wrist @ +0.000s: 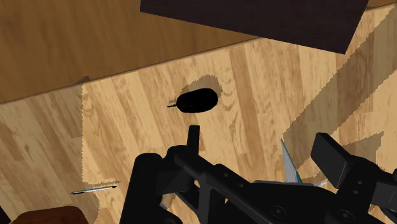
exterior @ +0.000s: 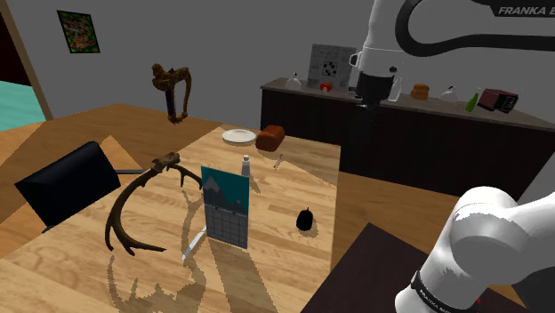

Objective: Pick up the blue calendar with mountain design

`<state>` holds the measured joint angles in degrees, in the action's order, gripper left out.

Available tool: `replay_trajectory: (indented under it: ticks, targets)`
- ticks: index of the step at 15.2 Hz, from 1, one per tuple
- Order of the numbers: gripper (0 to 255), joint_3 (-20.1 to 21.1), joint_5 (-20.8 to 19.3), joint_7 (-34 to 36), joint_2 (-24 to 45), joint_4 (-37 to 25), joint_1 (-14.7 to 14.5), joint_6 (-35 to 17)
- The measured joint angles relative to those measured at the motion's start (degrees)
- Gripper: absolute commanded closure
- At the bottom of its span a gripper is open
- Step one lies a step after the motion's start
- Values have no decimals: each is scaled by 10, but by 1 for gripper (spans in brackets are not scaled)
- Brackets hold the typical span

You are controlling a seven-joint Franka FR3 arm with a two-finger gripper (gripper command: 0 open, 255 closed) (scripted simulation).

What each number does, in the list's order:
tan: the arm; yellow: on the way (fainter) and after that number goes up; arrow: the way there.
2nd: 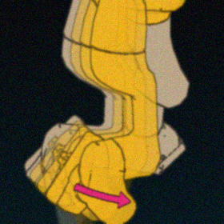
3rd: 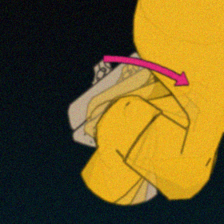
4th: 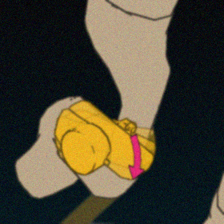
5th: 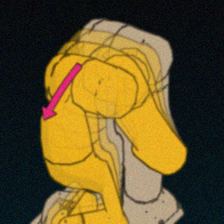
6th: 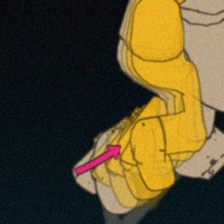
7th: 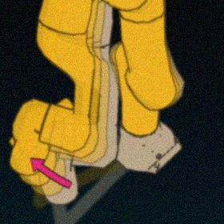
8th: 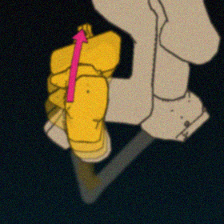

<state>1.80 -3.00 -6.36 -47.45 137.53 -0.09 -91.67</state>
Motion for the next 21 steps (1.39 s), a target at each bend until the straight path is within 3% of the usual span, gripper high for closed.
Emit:
replay_trajectory:
  ticks: [3, 12, 21]
  targets:
    - [0, 8, 9, 10, 13, 4, -4, -21]
    - [0, 62, 58, 77, 133, 8, -28, -181]
    - [0, 116, 73, 141, 284, -54, -40, -313]
